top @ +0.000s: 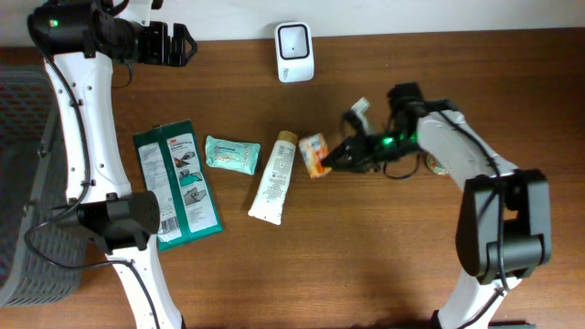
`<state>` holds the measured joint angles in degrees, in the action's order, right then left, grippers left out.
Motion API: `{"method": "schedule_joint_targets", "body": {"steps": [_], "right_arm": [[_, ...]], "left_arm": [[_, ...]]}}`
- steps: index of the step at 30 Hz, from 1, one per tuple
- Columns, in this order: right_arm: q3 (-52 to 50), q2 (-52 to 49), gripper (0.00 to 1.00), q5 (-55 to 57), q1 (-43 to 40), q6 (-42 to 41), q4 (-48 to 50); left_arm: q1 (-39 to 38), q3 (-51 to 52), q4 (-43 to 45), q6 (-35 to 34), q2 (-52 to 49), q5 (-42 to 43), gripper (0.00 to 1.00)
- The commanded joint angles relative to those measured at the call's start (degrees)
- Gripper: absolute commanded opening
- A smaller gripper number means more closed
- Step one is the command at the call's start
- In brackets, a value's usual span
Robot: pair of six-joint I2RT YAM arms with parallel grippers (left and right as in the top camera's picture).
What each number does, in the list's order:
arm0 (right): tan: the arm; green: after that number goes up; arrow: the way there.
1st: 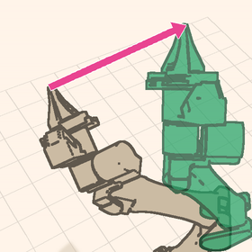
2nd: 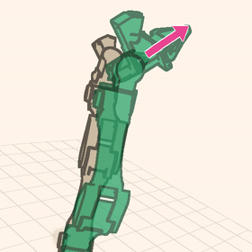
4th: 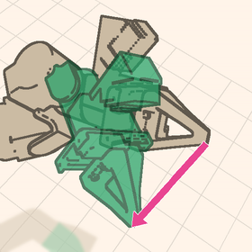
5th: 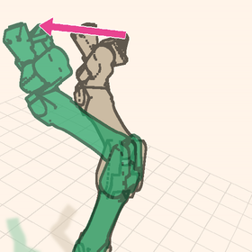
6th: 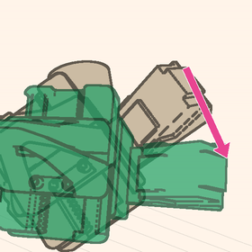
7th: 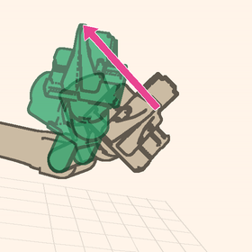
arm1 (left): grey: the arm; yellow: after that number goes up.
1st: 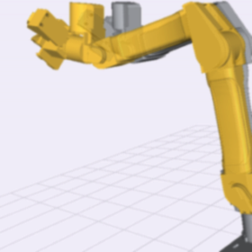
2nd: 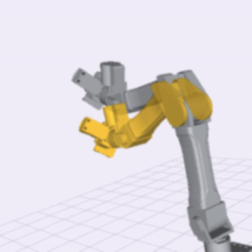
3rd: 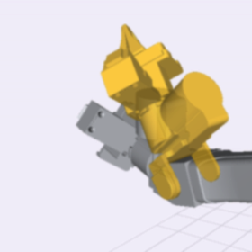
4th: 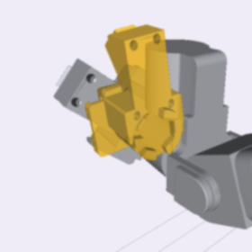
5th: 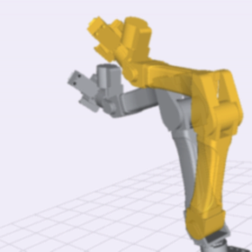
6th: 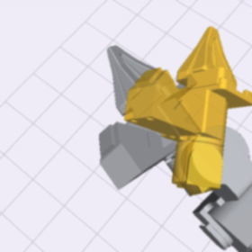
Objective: Scan the item barcode
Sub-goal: 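Lift the tissue pack and hold it under the scanner window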
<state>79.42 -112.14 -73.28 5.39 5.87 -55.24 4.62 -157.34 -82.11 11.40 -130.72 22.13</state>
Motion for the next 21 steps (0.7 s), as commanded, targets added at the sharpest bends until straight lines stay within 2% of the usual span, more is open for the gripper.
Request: {"method": "schedule_joint_targets", "body": {"steps": [1, 3, 8, 11, 16, 19, 21], "right_arm": [[1.7, 1.7, 0.04, -15.6, -1.8, 2.0, 0.0], [2.0, 1.7, 0.04, -15.6, -2.1, -0.2, 0.1], [5.2, 1.9, 0.04, -15.7, -2.0, -12.9, -0.1], [7.9, 2.5, 0.04, -15.7, -2.0, -16.8, -2.8], [11.2, 5.3, 0.04, -15.6, -2.0, -16.9, -5.2], [11.7, 7.5, 0.04, -15.4, -2.0, -12.0, -4.7], [11.7, 7.9, 0.04, -9.1, -1.9, -11.7, -4.8]], "left_arm": [[0.0, -0.4, -0.1, 0.9, 0.6, 0.6, 0.99], [0.0, -0.4, -0.1, 0.9, 0.6, 0.6, 0.99], [0.1, -0.4, -0.1, 0.9, 0.6, 0.6, 0.99], [0.0, -0.4, -0.1, 0.9, 0.6, 0.6, 0.99], [0.1, -0.4, -0.1, 0.9, 0.6, 0.6, 0.99], [0.0, -0.4, -0.1, 0.9, 0.6, 0.6, 0.99], [0.0, -0.4, -0.1, 0.9, 0.6, 0.6, 0.99]]}}
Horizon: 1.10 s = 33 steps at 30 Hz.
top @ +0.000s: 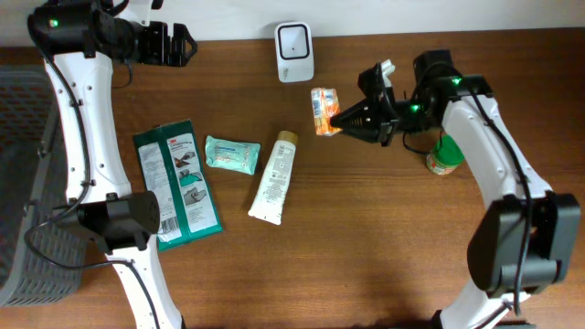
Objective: Scan the item barcode
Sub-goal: 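Lift the tissue pack and hold it under the scanner window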
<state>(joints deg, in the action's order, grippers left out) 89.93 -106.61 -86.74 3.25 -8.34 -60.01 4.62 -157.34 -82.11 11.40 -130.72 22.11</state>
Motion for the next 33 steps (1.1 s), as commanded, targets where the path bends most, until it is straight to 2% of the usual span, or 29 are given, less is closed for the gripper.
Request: {"method": "schedule_joint_targets", "body": {"steps": [1, 7, 10, 12, 15, 18, 20, 25, 33], "right_arm": [[1.2, 2.4, 0.04, 9.5, 0.8, 2.3, 0.0], [1.2, 2.3, 0.04, 45.3, 7.5, -6.1, 0.4], [4.0, 1.9, 0.04, 55.9, 11.0, -8.3, -1.0], [14.0, -1.0, 0.04, 66.4, 13.6, -8.5, -7.8], [29.2, -7.2, 0.04, 75.6, 15.1, -7.8, -15.0], [41.2, -13.5, 0.04, 84.5, 16.3, -6.0, -15.0], [46.7, -17.6, 0.04, 91.8, 17.2, -5.4, -11.1], [47.1, -24.3, 0.04, 104.7, 19.3, 2.3, 6.0], [47.1, -34.9, 0.04, 111.4, 21.4, 21.2, 29.0]], "left_arm": [[0.0, -0.4, -0.1, 0.9, 0.6, 0.6, 0.99], [0.1, -0.4, -0.1, 0.9, 0.6, 0.6, 0.99], [0.0, -0.4, -0.1, 0.9, 0.6, 0.6, 0.99], [0.0, -0.4, -0.1, 0.9, 0.6, 0.6, 0.99], [0.1, -0.4, -0.1, 0.9, 0.6, 0.6, 0.99], [0.0, -0.4, -0.1, 0.9, 0.6, 0.6, 0.99], [0.0, -0.4, -0.1, 0.9, 0.6, 0.6, 0.99], [0.0, -0.4, -0.1, 0.9, 0.6, 0.6, 0.99], [0.0, -0.4, -0.1, 0.9, 0.6, 0.6, 0.99]]}}
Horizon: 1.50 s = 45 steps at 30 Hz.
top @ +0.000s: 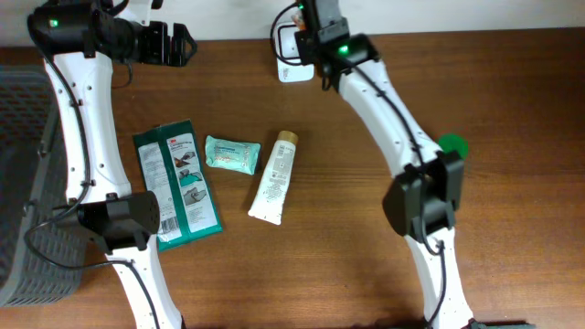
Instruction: Scan the item barcode
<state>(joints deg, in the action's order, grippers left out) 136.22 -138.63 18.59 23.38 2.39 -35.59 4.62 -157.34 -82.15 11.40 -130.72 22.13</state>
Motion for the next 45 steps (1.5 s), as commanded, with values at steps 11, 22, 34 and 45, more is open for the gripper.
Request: {"method": "schedule_joint_targets", "body": {"steps": [11, 22, 34, 45], "right_arm": [[0.8, -9.2, 0.04, 8.9, 2.9, 27.4, 15.1], [0.9, -9.0, 0.04, 10.6, 2.9, 27.4, 15.1], [0.9, 2.7, 0.04, -2.3, 2.4, 11.1, 4.2], [0.9, 22.5, 0.04, -13.0, -1.8, -11.6, -29.8]], "left_arm": [[0.0, -0.4, 0.0, 0.9, 0.6, 0.6, 0.99], [0.0, -0.4, 0.0, 0.9, 0.6, 0.6, 0.99], [0.0, -0.4, 0.0, 0.9, 0.6, 0.6, 0.99], [0.0, -0.4, 0.0, 0.9, 0.6, 0.6, 0.99]]}}
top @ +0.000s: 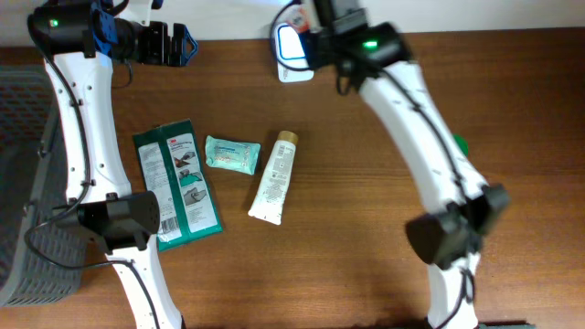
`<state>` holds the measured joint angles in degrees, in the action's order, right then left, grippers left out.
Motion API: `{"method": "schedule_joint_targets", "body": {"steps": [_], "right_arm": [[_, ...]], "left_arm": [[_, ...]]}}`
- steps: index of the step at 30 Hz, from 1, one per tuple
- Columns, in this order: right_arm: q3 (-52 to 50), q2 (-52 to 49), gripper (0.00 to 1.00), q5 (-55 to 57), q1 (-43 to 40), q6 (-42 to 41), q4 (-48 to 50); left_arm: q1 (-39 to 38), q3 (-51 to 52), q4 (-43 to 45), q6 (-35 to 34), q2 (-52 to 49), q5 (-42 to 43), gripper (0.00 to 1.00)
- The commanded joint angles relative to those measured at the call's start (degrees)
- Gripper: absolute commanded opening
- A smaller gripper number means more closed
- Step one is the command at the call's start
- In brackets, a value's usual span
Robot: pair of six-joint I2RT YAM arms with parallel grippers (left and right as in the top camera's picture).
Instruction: Scan the item barcode
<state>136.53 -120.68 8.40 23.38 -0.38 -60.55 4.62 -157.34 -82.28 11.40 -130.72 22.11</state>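
The white barcode scanner (292, 43) stands at the table's back edge, its face glowing blue. My right gripper (309, 27) reaches over it from the right, and its fingers are mostly hidden under the wrist. It is shut on a small orange box (293, 11), of which only a corner shows above the scanner. My left gripper (180, 43) hangs open and holds nothing at the back left, far from the scanner.
A green pack (176, 183), a teal wipes pack (233, 153) and a white tube (275, 176) lie left of centre. A green-lidded jar (457, 143) peeks out behind the right arm. A grey basket (26, 183) borders the left edge.
The scanner's face has turned from white to blue. My right wrist has shifted slightly to the right over the scanner, still holding the box there. The left arm has not moved.
My right gripper held the orange box low on the table beside the tube. Then it held the box raised, right of the scanner. Then it was at the scanner with the box, and now the scanner glows blue.
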Motion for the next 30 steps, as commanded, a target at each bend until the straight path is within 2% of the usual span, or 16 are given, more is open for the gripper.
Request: {"method": "schedule_joint_targets", "body": {"steps": [1, 7, 10, 15, 21, 25, 30], "right_arm": [[0.5, 6.5, 0.04, -2.9, -3.0, -11.4, -10.2], [-0.7, 6.9, 0.04, -2.9, -10.6, -18.7, -28.3], [-4.4, 5.9, 0.04, -2.8, -13.3, -18.9, -29.0], [-17.7, 5.7, 0.04, -2.8, -18.5, -20.1, -19.5], [-36.2, 5.6, 0.04, -2.9, -22.9, -20.1, 0.7], [-41.1, 5.6, 0.04, -3.1, -23.4, -20.1, 8.0], [-41.2, 5.6, 0.04, -3.0, -23.4, -20.0, 8.6]], "left_arm": [[0.0, -0.4, 0.1, 0.9, 0.6, 0.6, 0.99], [0.0, -0.4, 0.1, 0.9, 0.6, 0.6, 0.99], [0.0, -0.4, 0.1, 0.9, 0.6, 0.6, 0.99], [0.0, -0.4, 0.1, 0.9, 0.6, 0.6, 0.99], [0.0, -0.4, 0.1, 0.9, 0.6, 0.6, 0.99], [0.0, -0.4, 0.1, 0.9, 0.6, 0.6, 0.99], [0.0, -0.4, 0.1, 0.9, 0.6, 0.6, 0.99]]}}
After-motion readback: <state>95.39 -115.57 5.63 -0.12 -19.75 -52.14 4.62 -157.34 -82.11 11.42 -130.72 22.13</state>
